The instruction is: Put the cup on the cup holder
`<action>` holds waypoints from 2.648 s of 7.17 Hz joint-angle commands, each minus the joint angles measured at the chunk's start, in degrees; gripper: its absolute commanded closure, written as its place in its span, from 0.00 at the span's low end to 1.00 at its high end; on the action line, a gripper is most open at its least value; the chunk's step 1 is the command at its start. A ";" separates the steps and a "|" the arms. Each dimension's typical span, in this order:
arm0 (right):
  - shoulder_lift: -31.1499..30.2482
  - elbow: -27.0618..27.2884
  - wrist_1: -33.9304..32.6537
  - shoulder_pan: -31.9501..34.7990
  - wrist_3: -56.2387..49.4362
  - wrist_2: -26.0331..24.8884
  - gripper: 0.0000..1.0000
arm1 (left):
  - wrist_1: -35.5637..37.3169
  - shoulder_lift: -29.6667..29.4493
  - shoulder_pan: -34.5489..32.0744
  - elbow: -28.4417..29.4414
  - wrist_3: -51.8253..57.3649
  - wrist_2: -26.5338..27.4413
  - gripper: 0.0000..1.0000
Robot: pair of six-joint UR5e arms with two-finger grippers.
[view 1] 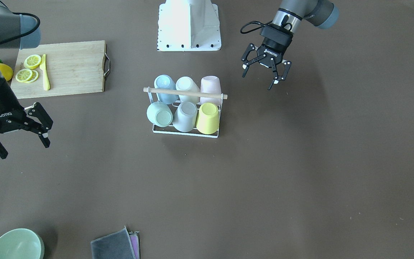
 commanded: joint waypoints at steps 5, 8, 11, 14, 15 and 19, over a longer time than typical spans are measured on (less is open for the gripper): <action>-9.43 -5.97 -24.11 8.06 -8.09 16.94 0.00 | 35.76 1.87 -41.45 6.95 -0.09 -41.80 0.01; -14.71 -9.58 -24.20 20.95 -26.10 25.57 0.00 | 39.43 -0.24 -43.94 15.30 -0.26 -49.92 0.01; -18.42 -15.55 -21.85 30.83 -32.30 28.75 0.00 | 39.34 1.24 -50.09 20.77 0.44 -52.54 0.01; -17.82 -15.12 -20.69 30.84 -31.79 28.40 0.00 | 38.55 0.19 -56.86 29.64 21.94 -51.94 0.01; -17.46 -14.95 -20.60 31.02 -31.96 28.40 0.00 | 38.29 0.01 -57.14 29.31 22.93 -52.02 0.01; -16.40 -14.33 -20.60 31.28 -31.52 25.94 0.00 | 37.59 2.72 -63.98 25.36 23.72 -53.07 0.01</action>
